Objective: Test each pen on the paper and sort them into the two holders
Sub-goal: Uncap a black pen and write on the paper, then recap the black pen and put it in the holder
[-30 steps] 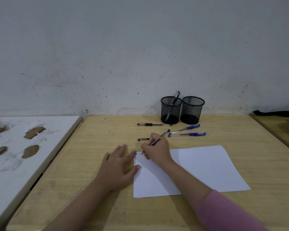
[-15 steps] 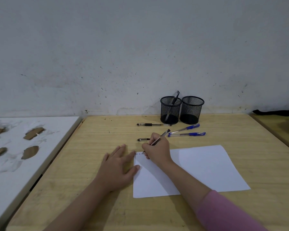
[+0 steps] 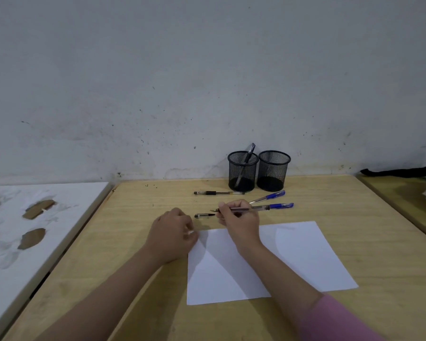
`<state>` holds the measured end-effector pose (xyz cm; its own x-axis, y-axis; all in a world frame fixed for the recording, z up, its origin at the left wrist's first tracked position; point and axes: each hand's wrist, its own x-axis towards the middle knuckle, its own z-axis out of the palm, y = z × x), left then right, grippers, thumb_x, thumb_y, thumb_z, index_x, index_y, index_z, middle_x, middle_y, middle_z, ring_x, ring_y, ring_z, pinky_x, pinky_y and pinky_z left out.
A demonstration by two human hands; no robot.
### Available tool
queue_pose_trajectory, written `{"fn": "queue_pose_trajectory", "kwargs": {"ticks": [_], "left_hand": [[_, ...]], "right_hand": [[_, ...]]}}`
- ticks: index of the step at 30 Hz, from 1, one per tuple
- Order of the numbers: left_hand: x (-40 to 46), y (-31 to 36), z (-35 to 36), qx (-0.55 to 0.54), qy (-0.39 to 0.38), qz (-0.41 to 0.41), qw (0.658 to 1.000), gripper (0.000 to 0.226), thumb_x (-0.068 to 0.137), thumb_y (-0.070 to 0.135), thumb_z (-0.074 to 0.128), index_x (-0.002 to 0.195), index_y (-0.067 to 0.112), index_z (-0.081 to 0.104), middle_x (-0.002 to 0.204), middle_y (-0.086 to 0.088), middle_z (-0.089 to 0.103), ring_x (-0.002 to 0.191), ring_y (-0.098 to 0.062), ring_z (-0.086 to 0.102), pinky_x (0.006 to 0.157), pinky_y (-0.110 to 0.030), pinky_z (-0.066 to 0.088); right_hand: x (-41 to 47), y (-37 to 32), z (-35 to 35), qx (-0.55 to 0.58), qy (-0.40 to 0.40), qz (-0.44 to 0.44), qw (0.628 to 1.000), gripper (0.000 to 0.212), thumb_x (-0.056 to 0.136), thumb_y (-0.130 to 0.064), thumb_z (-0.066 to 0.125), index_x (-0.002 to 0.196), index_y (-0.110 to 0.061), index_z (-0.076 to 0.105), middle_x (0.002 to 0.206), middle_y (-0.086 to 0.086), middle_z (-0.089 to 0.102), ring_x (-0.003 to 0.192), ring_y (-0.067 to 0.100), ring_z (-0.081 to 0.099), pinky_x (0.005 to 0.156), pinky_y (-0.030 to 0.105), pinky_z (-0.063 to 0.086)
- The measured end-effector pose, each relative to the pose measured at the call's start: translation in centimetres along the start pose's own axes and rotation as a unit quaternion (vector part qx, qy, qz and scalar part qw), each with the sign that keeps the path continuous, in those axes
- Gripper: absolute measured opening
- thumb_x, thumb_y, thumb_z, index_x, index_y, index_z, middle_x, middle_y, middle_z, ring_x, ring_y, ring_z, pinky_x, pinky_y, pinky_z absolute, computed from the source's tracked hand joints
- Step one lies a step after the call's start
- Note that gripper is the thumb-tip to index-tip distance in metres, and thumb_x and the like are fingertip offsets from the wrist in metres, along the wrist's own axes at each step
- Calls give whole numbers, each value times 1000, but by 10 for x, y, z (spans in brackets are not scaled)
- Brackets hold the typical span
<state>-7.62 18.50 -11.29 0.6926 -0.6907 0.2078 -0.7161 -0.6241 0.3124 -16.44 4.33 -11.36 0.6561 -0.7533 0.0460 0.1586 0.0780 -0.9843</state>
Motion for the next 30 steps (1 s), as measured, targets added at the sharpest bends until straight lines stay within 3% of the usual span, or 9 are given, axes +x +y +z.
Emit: {"fn": "queue_pose_trajectory", "kwargs": {"ticks": [3, 7, 14, 17, 21, 24, 30], "left_hand": [[20, 9, 4, -56, 30, -11, 998, 18, 82, 25, 58, 98, 17, 63, 101, -4, 61, 93, -23, 57, 76, -36, 48], [41, 16, 14, -92, -6, -17, 996, 33, 82, 10, 54, 114, 18, 61, 112, -4, 61, 103, -21, 56, 87, -38, 48], [55, 20, 11, -182, -31, -66, 981, 15, 80, 9, 65, 88, 18, 73, 93, 1, 68, 89, -16, 60, 74, -22, 45], [51, 28, 0, -254, -22, -34, 966, 12, 78, 8, 68, 82, 19, 74, 81, 3, 70, 80, -14, 62, 65, -20, 42], [40, 44, -20, -332, -12, 4, 943, 11, 79, 7, 68, 83, 16, 74, 83, -4, 72, 79, -14, 64, 72, -23, 48], [33, 55, -32, -363, -22, 27, 931, 11, 79, 6, 68, 82, 16, 73, 79, 2, 70, 70, -4, 60, 69, -17, 45], [24, 68, -50, -391, -12, 52, 919, 17, 79, -2, 65, 77, 14, 71, 77, -21, 66, 69, -21, 56, 67, -35, 47]], "right_hand": [[-5, -10, -12, -18, -17, 2, 1000, 13, 77, -17, 76, 80, -7, 67, 69, 6, 68, 63, 13, 63, 61, 29, 56], [-6, -22, -28, -12, -21, 5, 1000, 4, 83, -15, 70, 79, -15, 69, 67, 5, 63, 59, 11, 57, 49, 20, 49], [-4, -29, -48, -24, -42, -9, 999, 11, 86, -9, 64, 85, -18, 71, 75, 8, 65, 60, 8, 53, 49, 18, 48], [-4, -33, -49, -29, -55, -23, 998, 15, 86, -8, 64, 82, -21, 70, 73, 3, 67, 58, 2, 57, 51, 18, 48], [-6, -37, -47, -45, -74, -58, 995, 18, 84, -6, 66, 79, -23, 70, 74, -1, 70, 60, -5, 61, 54, 11, 47], [-8, -41, -46, -44, -95, -71, 992, 17, 84, -5, 66, 81, -21, 70, 72, -2, 70, 64, -3, 64, 55, 12, 48], [-11, -52, -50, -16, -137, -124, 983, 14, 84, -1, 65, 84, -14, 71, 65, -6, 71, 66, 4, 63, 54, 21, 51]]}}
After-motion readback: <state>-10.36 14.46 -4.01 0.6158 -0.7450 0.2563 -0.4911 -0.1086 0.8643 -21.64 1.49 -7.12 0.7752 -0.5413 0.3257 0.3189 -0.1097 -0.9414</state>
